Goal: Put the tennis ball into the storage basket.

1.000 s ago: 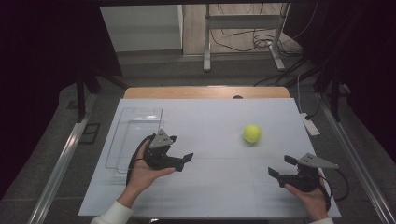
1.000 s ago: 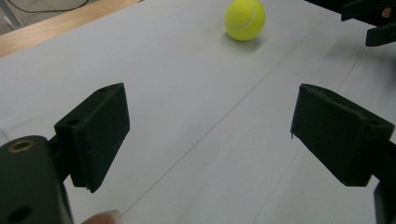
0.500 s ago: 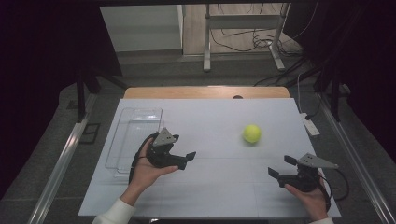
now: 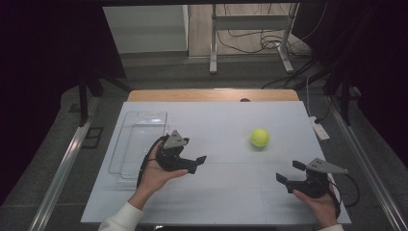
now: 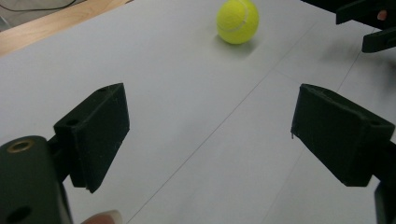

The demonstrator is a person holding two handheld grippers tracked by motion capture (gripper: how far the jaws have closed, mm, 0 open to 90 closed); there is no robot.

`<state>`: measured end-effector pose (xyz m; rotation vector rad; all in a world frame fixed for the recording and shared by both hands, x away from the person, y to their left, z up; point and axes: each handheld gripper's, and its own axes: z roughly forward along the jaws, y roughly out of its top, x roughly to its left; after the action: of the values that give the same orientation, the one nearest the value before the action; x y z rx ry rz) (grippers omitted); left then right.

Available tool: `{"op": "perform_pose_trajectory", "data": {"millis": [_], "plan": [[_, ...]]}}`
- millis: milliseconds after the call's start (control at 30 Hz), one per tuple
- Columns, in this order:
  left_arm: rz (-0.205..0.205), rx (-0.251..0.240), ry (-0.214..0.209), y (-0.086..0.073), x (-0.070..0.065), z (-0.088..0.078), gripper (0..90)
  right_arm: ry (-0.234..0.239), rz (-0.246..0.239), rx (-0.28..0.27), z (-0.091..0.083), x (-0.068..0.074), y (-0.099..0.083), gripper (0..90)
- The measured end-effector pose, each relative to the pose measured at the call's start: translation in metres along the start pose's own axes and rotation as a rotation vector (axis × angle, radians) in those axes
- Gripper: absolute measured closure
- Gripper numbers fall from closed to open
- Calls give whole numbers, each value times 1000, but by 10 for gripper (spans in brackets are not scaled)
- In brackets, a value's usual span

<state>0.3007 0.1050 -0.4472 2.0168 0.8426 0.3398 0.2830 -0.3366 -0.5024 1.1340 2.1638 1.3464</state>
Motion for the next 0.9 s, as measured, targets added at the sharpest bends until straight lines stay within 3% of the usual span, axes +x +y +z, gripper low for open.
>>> {"op": "perform_pose_trajectory", "data": {"millis": [600, 900], "plan": [[3, 18, -22, 4, -1, 12, 119, 5, -1, 7, 1, 0, 0, 106], [13, 33, -49, 13, -6, 30, 118, 9, 4, 5, 1, -1, 0, 106]]}}
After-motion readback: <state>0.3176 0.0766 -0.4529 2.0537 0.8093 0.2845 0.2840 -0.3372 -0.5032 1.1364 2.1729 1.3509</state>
